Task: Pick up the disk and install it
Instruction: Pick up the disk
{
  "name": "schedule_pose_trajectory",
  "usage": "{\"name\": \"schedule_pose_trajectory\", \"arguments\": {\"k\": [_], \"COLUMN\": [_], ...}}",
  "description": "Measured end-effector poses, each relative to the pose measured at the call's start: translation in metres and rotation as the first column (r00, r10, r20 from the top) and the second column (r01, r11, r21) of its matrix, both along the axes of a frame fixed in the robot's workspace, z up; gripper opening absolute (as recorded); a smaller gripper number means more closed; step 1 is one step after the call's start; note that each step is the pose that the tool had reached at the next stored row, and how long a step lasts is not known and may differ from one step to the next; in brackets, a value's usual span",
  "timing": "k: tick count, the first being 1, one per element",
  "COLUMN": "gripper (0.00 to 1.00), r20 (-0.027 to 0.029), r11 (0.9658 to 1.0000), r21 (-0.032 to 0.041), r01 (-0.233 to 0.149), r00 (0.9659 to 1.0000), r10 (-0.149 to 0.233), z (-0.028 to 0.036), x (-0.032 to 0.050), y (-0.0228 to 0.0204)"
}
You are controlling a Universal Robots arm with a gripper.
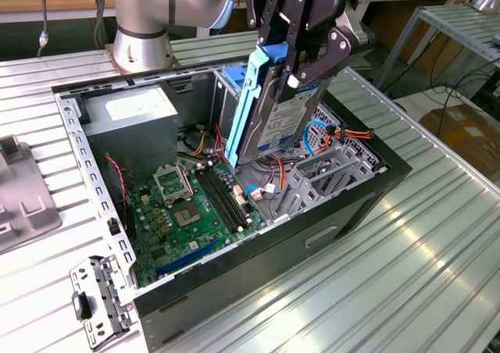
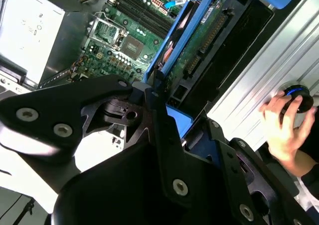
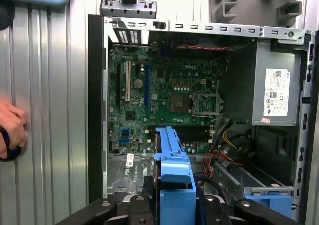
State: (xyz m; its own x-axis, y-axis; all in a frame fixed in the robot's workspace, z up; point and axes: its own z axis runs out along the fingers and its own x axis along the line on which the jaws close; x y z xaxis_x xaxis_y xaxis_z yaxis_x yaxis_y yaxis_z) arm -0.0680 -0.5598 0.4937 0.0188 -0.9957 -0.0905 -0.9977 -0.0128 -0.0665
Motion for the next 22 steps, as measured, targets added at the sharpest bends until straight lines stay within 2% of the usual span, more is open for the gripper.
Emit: {"name": "schedule_pose_trajectory", "arguments": {"k": [9, 22], "gripper": [0.37, 0.37], "r20": [0.0000, -0.0001], "r11": [1.0000, 1.0000], "r21": [-0.0004, -0.0006], "r01": [0.000, 0.000], "r00": [1.0000, 1.0000], "r10": [0.000, 0.000], "z": [-0.0005, -0.0025], "x": [0.0020, 0.0093], "y": [-0.0032, -0.0046]}}
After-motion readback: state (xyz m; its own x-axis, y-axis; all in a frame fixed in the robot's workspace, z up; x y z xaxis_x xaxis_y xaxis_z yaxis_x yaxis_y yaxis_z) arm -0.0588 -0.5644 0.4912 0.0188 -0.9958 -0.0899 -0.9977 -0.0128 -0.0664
